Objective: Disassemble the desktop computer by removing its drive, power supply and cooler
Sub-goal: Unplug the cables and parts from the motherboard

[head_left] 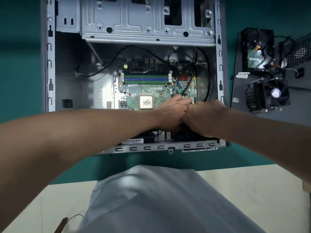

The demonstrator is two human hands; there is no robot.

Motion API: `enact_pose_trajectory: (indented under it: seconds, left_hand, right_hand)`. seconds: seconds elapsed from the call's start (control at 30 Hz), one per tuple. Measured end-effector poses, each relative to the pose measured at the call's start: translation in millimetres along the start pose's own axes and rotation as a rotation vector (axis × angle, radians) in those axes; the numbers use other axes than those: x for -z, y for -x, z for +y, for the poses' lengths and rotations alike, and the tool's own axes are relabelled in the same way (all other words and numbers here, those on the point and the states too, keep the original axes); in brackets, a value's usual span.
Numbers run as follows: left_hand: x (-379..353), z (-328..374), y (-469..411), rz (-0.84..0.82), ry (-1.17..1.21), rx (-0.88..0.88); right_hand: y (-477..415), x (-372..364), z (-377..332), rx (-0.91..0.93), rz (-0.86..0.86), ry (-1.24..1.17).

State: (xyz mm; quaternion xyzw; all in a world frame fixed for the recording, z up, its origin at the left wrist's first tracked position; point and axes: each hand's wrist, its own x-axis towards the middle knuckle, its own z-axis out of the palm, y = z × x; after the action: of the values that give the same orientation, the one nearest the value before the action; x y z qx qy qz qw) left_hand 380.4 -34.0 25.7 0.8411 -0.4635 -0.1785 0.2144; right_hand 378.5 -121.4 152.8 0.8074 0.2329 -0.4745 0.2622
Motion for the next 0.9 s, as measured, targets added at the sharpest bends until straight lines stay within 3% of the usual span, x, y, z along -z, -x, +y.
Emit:
enact_pose_trajectory:
  seconds: [0.1, 0.2, 0.33, 0.4, 0.6, 0.9]
  left_hand:
    - [-2, 8, 3, 0.202, 0.133, -0.012]
    - [-3, 16, -1, 0.228, 0.301, 0.095]
    - [-5, 20, -3, 0.129, 0.301, 0.181]
    - [-4, 19, -1, 0.150, 0.269, 0.143]
    - [-3, 21, -1, 0.210, 0.014, 0.079]
    - [-10, 18, -6, -0.059, -0.076, 0.100]
  right_hand:
    - [3, 3, 0, 0.013, 0.023, -0.047]
    - [10, 4, -3, 0.025, 0.102, 0.035]
    - [13, 4, 0, 0.112, 0.094, 0.198]
    - [13, 4, 8, 0.171, 0.070, 0.262]
    - [16, -6, 24, 0.222, 0.215, 0.312]
    - [8, -20, 23, 0.223, 0.338, 0.270]
